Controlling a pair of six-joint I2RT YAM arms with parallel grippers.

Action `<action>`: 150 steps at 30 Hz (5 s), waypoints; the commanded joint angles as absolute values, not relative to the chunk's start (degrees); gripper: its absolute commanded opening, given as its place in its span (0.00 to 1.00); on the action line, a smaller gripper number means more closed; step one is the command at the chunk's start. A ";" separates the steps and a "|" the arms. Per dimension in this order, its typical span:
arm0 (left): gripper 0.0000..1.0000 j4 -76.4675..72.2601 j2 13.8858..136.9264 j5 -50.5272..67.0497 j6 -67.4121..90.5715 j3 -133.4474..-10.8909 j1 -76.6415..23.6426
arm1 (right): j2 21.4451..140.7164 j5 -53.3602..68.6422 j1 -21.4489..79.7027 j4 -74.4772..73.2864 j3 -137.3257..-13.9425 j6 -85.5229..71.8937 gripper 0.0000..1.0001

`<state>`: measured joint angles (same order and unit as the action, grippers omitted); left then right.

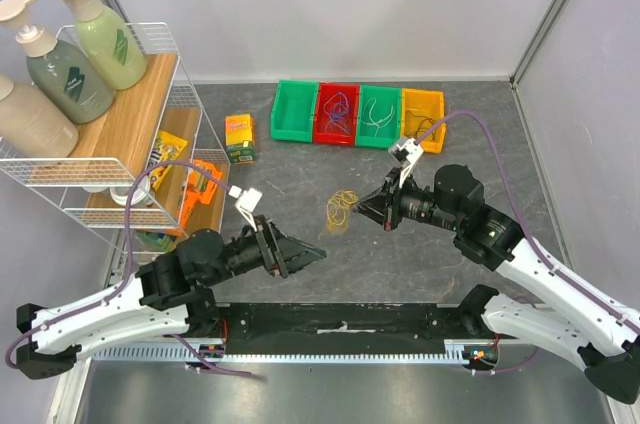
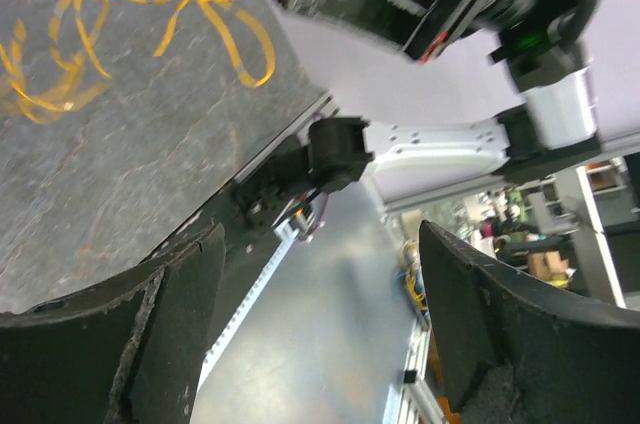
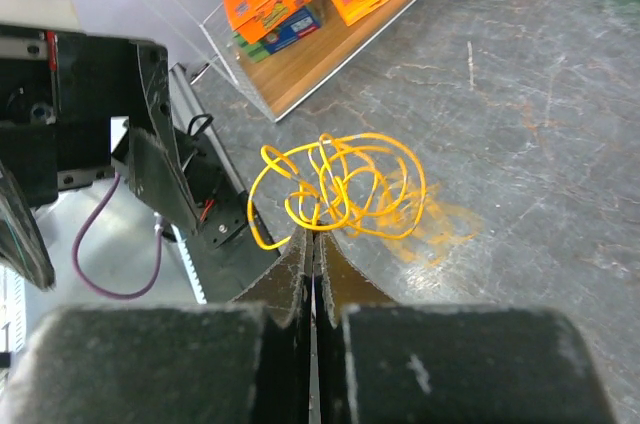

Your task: Untangle the cables

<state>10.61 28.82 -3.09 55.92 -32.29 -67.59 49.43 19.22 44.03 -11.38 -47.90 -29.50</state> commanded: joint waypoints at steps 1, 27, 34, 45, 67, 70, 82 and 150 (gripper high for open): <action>0.82 0.63 26.28 -8.96 60.81 -31.82 -67.68 | 47.38 24.34 44.12 -6.95 -46.06 -31.81 0.00; 0.26 -0.89 41.13 -13.71 61.97 -37.78 -67.67 | 43.07 28.39 44.12 -4.92 -42.54 -35.24 0.00; 0.03 2.99 42.01 -15.73 61.08 -39.99 -67.59 | 42.36 29.18 44.21 -5.10 -41.57 -35.51 0.00; 0.02 8.69 37.71 -15.12 58.71 -39.90 -67.59 | 45.78 -8.57 44.21 -29.15 -45.09 -28.83 0.52; 0.02 15.12 36.83 -15.47 62.40 -46.32 -67.67 | 61.42 17.15 52.38 39.36 -22.23 -32.43 0.95; 0.02 14.15 37.35 -14.50 61.18 -47.19 -67.68 | 65.55 10.58 52.47 38.86 -24.60 -35.41 0.60; 0.02 18.27 34.11 -15.46 55.99 -50.54 -67.59 | 66.45 -30.11 50.98 4.36 -25.84 -46.76 0.00; 0.09 18.71 36.82 -6.41 55.99 -37.52 -67.68 | 42.02 26.24 40.25 -17.12 -54.57 -29.19 0.00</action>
<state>19.14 36.40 -5.43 55.81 -36.95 -67.59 44.27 34.52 40.12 -14.59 -50.87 -31.31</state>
